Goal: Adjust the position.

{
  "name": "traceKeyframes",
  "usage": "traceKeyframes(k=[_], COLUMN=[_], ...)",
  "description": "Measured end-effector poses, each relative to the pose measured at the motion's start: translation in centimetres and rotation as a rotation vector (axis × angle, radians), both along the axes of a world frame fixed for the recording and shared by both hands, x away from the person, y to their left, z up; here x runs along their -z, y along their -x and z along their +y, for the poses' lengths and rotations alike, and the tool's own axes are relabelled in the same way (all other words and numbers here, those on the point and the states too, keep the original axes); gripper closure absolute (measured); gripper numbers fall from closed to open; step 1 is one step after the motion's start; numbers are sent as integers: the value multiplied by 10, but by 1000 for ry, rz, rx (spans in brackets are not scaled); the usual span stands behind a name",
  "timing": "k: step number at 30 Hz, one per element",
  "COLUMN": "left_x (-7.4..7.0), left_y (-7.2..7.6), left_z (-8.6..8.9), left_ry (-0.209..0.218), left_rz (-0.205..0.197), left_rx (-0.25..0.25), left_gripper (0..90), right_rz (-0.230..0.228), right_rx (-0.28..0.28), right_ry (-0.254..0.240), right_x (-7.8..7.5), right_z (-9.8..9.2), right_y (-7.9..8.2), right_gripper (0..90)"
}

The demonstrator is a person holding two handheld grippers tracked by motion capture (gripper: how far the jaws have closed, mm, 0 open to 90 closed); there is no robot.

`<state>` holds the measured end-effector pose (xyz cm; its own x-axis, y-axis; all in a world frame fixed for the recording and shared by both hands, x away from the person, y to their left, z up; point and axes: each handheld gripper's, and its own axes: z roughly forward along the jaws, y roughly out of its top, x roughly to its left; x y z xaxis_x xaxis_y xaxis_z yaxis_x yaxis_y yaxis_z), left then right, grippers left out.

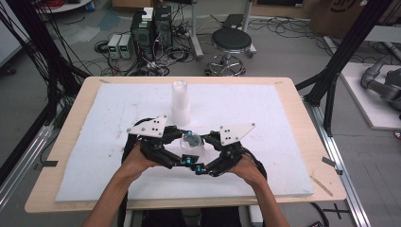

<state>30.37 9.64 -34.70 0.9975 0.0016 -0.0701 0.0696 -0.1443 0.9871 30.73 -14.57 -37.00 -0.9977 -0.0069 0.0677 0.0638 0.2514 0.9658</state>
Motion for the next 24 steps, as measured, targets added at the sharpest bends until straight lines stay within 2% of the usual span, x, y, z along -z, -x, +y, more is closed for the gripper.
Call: traceKeyframes(k=[5,20,24], left_x=[1,2,3], left_y=[0,-1,-1], left_z=[0,0,0], left_ry=[1,3,-2], left_rz=[3,12,13], left_rx=[3,8,8], left_gripper=[375,379,355], right_rz=[13,5,3], right_rx=[-4,-24,-22], right_ry=[1,1,0], right_x=[1,2,2], right_z=[0,1,0], right_y=[0,0,0], right_gripper=[247,328,340])
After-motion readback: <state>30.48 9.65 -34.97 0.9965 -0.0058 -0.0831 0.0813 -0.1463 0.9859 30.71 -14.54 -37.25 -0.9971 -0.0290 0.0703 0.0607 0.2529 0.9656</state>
